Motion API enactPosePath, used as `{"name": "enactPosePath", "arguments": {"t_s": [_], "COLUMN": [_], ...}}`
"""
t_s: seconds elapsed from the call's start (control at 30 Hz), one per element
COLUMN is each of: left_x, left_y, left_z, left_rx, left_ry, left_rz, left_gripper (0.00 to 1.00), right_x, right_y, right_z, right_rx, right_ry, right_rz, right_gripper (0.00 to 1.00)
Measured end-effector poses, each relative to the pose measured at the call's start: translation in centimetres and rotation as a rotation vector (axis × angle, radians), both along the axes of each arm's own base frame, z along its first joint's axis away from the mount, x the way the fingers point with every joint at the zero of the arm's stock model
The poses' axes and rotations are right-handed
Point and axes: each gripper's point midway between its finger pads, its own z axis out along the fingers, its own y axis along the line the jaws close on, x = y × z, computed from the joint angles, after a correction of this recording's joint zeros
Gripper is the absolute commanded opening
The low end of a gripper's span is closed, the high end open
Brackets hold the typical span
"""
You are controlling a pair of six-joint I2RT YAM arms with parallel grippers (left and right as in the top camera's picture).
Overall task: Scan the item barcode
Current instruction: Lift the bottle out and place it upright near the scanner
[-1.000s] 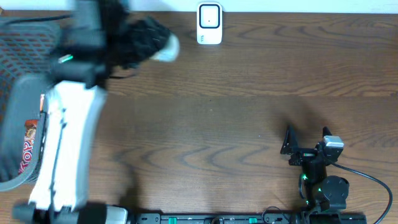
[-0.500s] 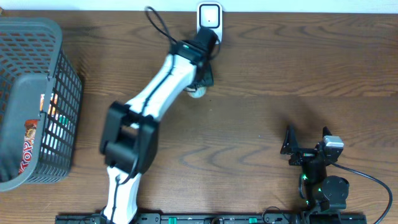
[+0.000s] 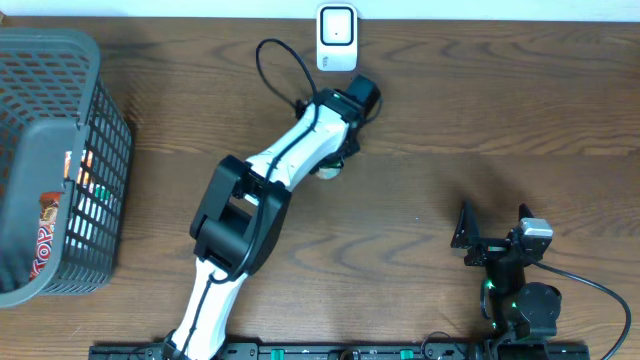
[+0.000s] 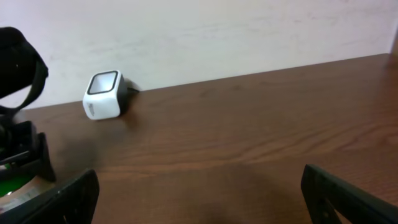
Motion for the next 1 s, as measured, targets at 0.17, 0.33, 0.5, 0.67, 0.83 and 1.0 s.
{"name": "enactPosePath", "arguments": {"t_s": [0.17,0.33,0.5,0.67,0.83,1.0], "left_x": [-0.6,-1.0,-1.8,-1.8,-0.2,-2.0], "left_y": [-0.8,-1.0,-0.1,0.7,-0.2,5.9], "left_z": [0.1,0.1,0.6,6.0,17.8,27.9], "left_rx": [-0.028,-0.037,-0.006,-0.034,-0.195,-0.156], "left_ry": [-0.039,-0.049,-0.033,-0.109,-0.369,-0.552], "left_rz": [0.202,0.285,0.316,0.28,0.051,-0.094], "left_gripper": [0.81,0.89,0.89,0.9,0.9,0.9], "right_x": [0.0,0.0,0.0,0.0,0.0,0.0], "right_y": [0.0,0.0,0.0,0.0,0.0,0.0], "right_z": [0.0,0.0,0.0,0.0,0.0,0.0], "right_rx": [0.0,0.0,0.0,0.0,0.0,0.0], "right_ry": [0.0,0.0,0.0,0.0,0.0,0.0], "right_rz": [0.0,0.0,0.0,0.0,0.0,0.0], "right_gripper": [0.99,0.99,0.99,0.99,0.99,0.99]}}
